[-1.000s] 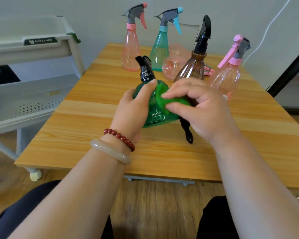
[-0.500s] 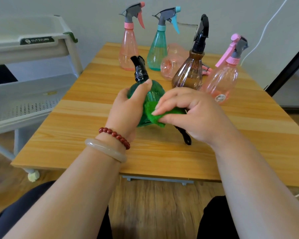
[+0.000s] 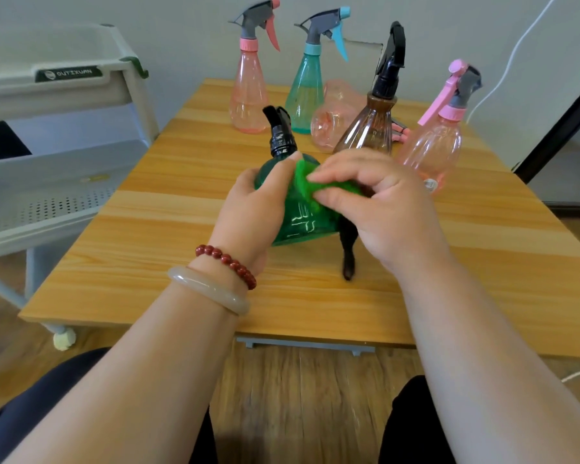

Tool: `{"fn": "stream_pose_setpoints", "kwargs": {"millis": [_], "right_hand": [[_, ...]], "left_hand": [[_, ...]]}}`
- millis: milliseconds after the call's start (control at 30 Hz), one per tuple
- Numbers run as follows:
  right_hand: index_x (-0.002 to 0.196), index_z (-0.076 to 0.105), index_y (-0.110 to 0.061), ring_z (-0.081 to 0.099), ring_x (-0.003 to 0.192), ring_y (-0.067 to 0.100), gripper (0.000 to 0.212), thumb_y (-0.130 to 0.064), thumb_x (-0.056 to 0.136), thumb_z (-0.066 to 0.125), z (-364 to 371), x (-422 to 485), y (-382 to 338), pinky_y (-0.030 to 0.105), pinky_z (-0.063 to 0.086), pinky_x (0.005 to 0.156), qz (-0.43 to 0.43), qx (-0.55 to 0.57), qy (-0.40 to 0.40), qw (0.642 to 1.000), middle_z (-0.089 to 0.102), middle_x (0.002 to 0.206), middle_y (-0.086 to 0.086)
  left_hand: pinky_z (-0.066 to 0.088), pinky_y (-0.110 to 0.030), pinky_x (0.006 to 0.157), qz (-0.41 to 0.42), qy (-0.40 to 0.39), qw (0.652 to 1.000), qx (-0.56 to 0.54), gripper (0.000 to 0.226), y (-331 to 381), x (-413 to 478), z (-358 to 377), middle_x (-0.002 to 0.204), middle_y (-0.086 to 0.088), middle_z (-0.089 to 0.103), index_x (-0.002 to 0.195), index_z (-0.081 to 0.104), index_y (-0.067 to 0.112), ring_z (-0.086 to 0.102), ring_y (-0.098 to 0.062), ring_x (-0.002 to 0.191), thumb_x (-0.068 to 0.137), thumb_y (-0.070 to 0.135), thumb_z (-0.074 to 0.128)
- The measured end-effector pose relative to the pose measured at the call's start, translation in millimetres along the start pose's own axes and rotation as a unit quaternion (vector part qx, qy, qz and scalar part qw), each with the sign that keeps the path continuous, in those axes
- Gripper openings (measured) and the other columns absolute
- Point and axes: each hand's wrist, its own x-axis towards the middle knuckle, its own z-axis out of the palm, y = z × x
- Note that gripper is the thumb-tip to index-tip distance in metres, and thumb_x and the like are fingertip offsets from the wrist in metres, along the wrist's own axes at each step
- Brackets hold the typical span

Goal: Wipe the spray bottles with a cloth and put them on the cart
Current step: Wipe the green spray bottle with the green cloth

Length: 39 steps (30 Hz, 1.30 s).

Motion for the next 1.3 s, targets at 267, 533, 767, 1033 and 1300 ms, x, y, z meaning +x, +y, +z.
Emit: {"fn": "stream_pose_setpoints", "kwargs": {"millis": [267,533,767,1033,1300], "right_hand": [[0.085,0.075,-0.034,0.066,0.098,0.010,0.024,-0.011,0.078,0.079,-17,2,-5,0.030,0.050,0.094,0.016,-0.015,-0.165,0.986,0.071,0.094,-0.015],[0.087,0.072,-0.034,0.064,0.102,0.008,0.028,-0.007,0.079,0.076,-5,3,5,0.035,0.050,0.097,-0.007,0.019,0.018,1.000,0.068,0.096,-0.016],[0.084,0.075,-0.032,0.067,0.096,0.007,0.025,-0.009,0.077,0.079,-20,3,-4,0.021,0.049,0.090,0.001,0.002,-0.135,0.991,0.071,0.092,-0.017],[0.079,0.077,-0.038,0.066,0.094,0.007,0.023,-0.016,0.073,0.078,-23,3,-4,0.021,0.050,0.088,0.033,0.097,-0.154,0.983,0.071,0.091,-0.016],[0.090,0.074,-0.035,0.067,0.102,0.011,0.030,-0.006,0.086,0.067,2,-1,14,0.025,0.053,0.082,0.105,0.224,0.035,0.968,0.071,0.107,-0.010]], "left_hand": [[0.054,-0.047,0.095,-0.004,-0.002,0.999,0.032,0.075,-1,1,-3,0.114,0.003,0.071,0.130,0.059,0.023,0.069,-0.019,0.103,0.069,0.067,0.066],[0.060,-0.048,0.085,-0.034,-0.037,0.998,-0.038,0.048,-2,-4,7,0.103,-0.007,0.076,0.123,0.062,0.015,0.075,-0.022,0.090,0.089,0.049,0.062],[0.048,-0.055,0.101,-0.026,-0.014,1.000,-0.011,0.107,-5,2,2,0.133,-0.007,0.064,0.140,0.052,0.020,0.062,-0.030,0.120,0.051,0.079,0.066],[0.052,-0.053,0.095,-0.022,-0.029,0.998,-0.058,0.100,-7,9,1,0.120,-0.007,0.070,0.131,0.059,0.017,0.068,-0.030,0.109,0.049,0.072,0.074],[0.056,-0.050,0.091,-0.024,-0.104,0.984,-0.142,0.056,-10,10,-1,0.115,-0.014,0.072,0.124,0.064,0.012,0.071,-0.032,0.104,0.086,0.053,0.065]]}}
